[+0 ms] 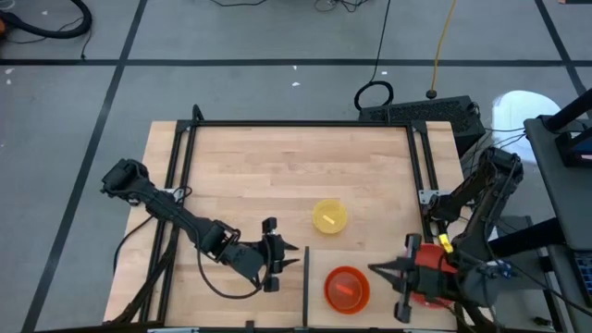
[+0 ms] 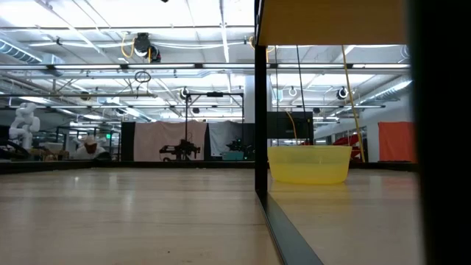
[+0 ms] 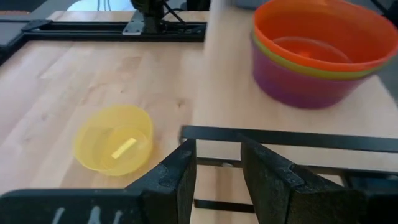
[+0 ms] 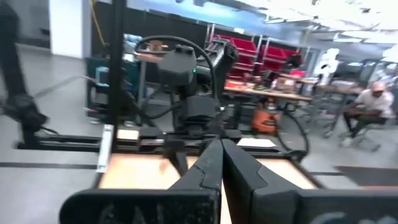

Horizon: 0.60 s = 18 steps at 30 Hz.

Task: Place and stack bowls onto a shelf
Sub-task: Stack the yellow bowl on top of the light orange bowl on the shelf

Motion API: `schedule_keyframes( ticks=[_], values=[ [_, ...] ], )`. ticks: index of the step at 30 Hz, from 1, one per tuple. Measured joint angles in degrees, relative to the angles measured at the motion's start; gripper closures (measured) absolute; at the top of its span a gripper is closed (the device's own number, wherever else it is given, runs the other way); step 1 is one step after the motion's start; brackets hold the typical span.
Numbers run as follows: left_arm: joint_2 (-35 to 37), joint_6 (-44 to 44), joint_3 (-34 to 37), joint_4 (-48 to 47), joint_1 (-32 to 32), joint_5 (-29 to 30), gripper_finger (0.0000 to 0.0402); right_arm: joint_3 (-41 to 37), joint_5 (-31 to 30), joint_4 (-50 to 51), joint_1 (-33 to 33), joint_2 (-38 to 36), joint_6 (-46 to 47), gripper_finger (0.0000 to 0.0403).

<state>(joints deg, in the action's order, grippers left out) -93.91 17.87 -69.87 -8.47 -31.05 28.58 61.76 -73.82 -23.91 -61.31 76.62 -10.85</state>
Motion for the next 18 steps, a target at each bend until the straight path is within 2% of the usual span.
schedule_keyframes(
  ticks=[6, 13, 15, 18],
  values=[
    [0.0, -4.7, 0.0, 1.0, 2.8, 2.0, 0.027, 0.0, 0.3, -0.1, 4.6, -0.1, -3.3, 0.0403],
    [0.0, -13.8, 0.0, 4.4, 9.2, 2.9, 0.027, 0.0, 0.3, 1.0, 8.4, -0.2, -3.5, 0.0403],
    [0.0, -15.9, 0.0, 4.5, 11.5, 1.8, 0.027, 0.0, 0.3, 0.7, 9.6, -0.4, -3.5, 0.0403],
    [0.0, -19.4, 0.0, 6.6, 15.1, -3.9, 0.027, 0.0, 0.3, 0.4, 12.2, -1.9, -1.5, 0.0403]
  ],
)
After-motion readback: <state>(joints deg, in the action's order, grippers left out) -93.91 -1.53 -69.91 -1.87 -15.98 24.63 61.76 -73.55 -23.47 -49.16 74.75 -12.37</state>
